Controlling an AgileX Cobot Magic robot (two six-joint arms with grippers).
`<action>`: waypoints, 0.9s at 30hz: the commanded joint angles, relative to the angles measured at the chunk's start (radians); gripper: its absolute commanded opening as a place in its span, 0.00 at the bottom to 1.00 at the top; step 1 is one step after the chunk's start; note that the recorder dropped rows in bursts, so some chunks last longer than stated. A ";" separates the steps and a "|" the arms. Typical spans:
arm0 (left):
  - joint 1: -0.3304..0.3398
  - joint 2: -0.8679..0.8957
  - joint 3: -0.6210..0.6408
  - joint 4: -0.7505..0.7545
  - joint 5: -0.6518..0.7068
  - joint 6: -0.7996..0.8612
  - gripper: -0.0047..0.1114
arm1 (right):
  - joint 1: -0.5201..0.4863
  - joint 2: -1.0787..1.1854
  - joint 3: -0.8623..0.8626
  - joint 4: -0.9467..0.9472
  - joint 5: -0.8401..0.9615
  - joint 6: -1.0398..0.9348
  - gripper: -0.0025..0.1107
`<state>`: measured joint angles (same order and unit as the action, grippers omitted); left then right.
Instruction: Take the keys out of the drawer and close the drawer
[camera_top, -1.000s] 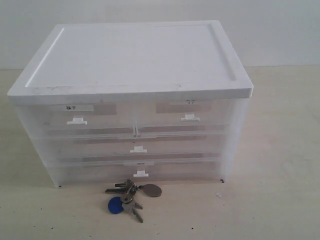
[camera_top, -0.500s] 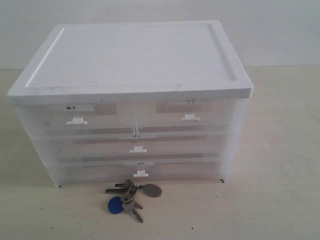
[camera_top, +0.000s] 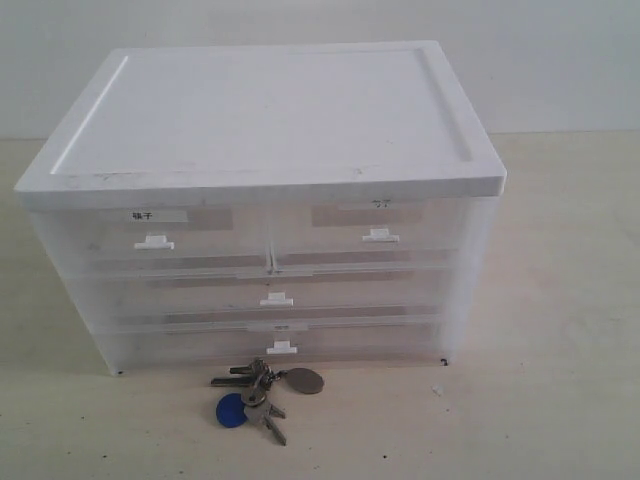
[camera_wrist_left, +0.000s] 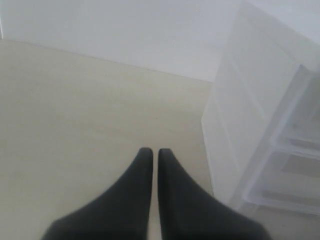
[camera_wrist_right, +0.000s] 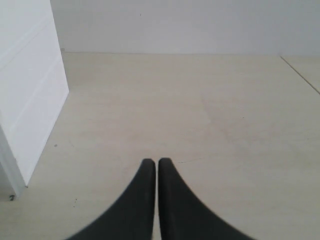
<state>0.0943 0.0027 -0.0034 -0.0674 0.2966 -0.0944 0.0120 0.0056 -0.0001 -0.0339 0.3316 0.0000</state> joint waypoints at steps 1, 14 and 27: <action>0.001 -0.003 0.003 0.005 0.004 0.077 0.08 | -0.002 -0.006 0.000 0.001 -0.008 0.000 0.02; 0.001 -0.003 0.003 0.005 0.004 0.094 0.08 | -0.002 -0.006 0.000 0.001 -0.008 0.000 0.02; 0.001 -0.003 0.003 0.005 -0.001 0.094 0.08 | -0.002 -0.006 0.000 0.001 -0.006 0.000 0.02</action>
<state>0.0943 0.0027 -0.0034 -0.0654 0.2966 -0.0063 0.0120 0.0056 -0.0001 -0.0339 0.3316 0.0000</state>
